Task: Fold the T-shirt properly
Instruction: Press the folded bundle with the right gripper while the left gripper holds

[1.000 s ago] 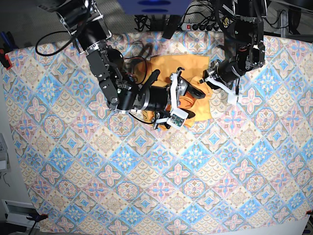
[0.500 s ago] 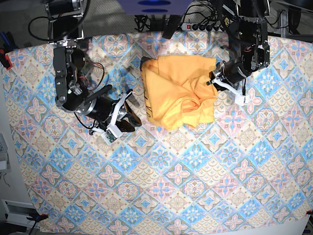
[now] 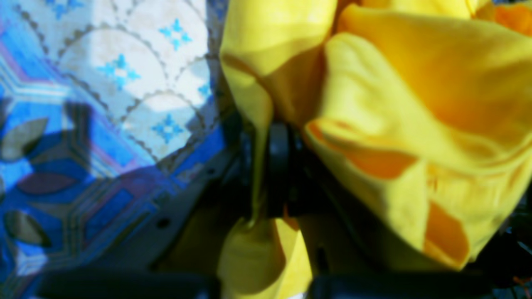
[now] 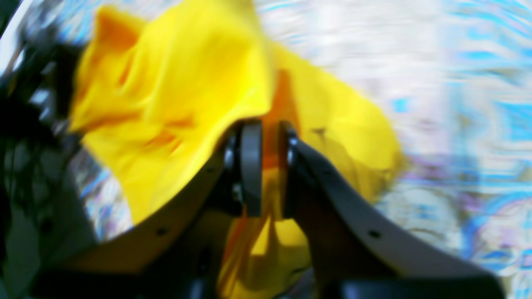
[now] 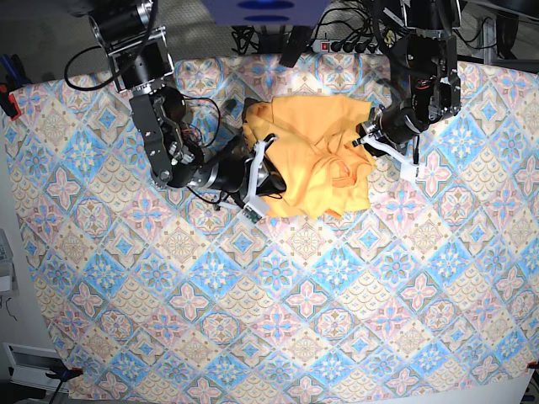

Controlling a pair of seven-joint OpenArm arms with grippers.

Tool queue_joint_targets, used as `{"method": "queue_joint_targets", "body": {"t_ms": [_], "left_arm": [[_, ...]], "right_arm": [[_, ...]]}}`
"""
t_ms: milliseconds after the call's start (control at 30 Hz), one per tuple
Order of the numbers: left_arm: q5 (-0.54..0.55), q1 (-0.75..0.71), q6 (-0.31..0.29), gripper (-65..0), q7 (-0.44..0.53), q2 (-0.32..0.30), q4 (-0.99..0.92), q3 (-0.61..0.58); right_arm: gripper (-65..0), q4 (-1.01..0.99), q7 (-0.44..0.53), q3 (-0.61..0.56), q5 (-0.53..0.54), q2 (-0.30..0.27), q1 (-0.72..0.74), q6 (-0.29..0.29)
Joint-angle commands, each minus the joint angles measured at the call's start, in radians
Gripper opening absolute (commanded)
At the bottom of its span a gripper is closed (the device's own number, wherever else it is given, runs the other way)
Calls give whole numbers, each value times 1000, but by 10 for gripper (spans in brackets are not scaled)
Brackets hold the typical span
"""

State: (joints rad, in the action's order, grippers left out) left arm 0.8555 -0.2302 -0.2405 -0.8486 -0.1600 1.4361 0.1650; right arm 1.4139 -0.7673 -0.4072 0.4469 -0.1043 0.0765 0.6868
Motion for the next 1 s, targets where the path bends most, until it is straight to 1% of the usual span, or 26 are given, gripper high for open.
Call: {"method": "queue_joint_targets", "body": {"t_ms": [0,133,267,433,567,633,667,767,867,967], "left_arm": [[15,9,-13,-650,5,-3,12,3],[15,24,-13,-650,5,-3,10,6],[15,28,-12,-650,5,-3,10,8],[44,28,-12,-650,7,-3,12,9],[129,24,-12,-650,4,-8,12,28],[163,22,-12,-623,1,-6,12,57],[181,21,-12,-596,-1,-6,12,71],[207,18,-13,-509,-11,-16,12,78],[221,9,-13,-453,-24,-29,12,81],[233,-4,-13,-419,-28,-26,12,115]], "right_arm": [[-586,49,22,-19,23,-2,16,11],[-583,138,-10,-86,23,-2,-34,11],[-583,155,-22,-166,20,-7,-28,11],[-582,137,-30,-269,22,-8,32,11],[-582,41,-73,-424,22,-8,119,11],[-582,-6,-70,-483,20,-7,148,11],[-582,-29,-68,-505,20,-7,158,11],[-582,-58,-64,-508,19,-7,161,11],[-582,-60,-34,-468,19,-8,158,11],[-584,-55,-28,-379,19,-8,151,11]]}}
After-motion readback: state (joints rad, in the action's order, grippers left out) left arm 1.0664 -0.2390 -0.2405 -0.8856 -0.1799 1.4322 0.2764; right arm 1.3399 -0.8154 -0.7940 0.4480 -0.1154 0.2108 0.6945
